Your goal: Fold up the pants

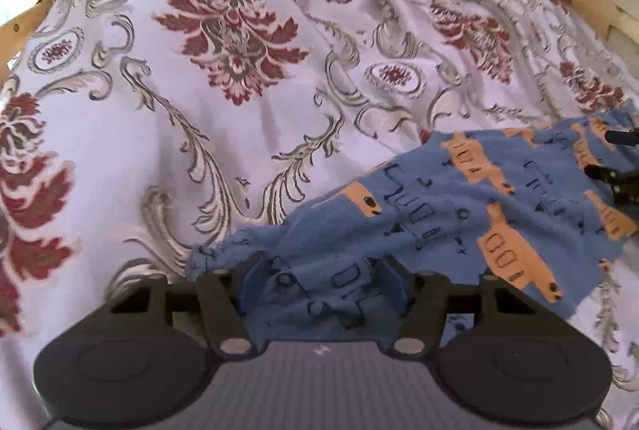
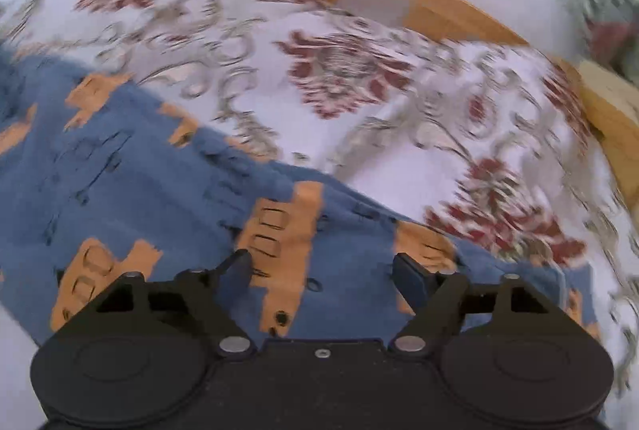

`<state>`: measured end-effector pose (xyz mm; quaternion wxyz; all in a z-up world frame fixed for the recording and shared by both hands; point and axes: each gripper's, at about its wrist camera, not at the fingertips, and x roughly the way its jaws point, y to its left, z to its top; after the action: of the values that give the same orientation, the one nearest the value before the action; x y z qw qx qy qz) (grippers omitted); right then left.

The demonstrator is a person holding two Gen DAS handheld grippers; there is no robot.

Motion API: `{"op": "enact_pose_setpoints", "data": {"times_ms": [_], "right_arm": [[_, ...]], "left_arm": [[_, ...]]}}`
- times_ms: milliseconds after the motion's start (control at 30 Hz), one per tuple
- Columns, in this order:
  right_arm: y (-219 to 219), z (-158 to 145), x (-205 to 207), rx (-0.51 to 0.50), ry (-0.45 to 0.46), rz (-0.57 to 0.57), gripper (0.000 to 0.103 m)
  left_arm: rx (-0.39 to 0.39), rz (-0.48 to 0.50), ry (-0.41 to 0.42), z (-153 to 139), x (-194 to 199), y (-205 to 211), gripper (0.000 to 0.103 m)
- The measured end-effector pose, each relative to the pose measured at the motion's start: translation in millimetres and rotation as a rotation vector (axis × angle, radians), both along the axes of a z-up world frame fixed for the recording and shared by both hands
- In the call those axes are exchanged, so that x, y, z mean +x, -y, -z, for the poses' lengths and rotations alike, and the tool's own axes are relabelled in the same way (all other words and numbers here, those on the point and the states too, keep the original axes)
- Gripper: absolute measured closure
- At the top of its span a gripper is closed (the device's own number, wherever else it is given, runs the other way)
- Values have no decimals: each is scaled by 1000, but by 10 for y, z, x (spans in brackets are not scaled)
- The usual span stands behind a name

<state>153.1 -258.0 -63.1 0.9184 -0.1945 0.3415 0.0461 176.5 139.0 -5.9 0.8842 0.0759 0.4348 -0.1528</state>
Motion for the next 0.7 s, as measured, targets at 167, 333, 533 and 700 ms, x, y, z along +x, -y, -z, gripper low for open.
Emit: {"op": "enact_pose_setpoints", "data": {"times_ms": [167,333,533,700], "right_arm": [[-313,-327,-326,73,62,-8,24],[-1158,-232,-715,89,18,-211,23],[-1561,102,-757,53,-68,-222,23],[-1427,10,-750,136,-123,-209,22]], "left_arm": [[-37,10,101,-236,-101,-107,14],[45,-41,118,-218,104,-62,14],[385,78,165,170,6,108,18],[397,81,155,88,-31,107,18]]}}
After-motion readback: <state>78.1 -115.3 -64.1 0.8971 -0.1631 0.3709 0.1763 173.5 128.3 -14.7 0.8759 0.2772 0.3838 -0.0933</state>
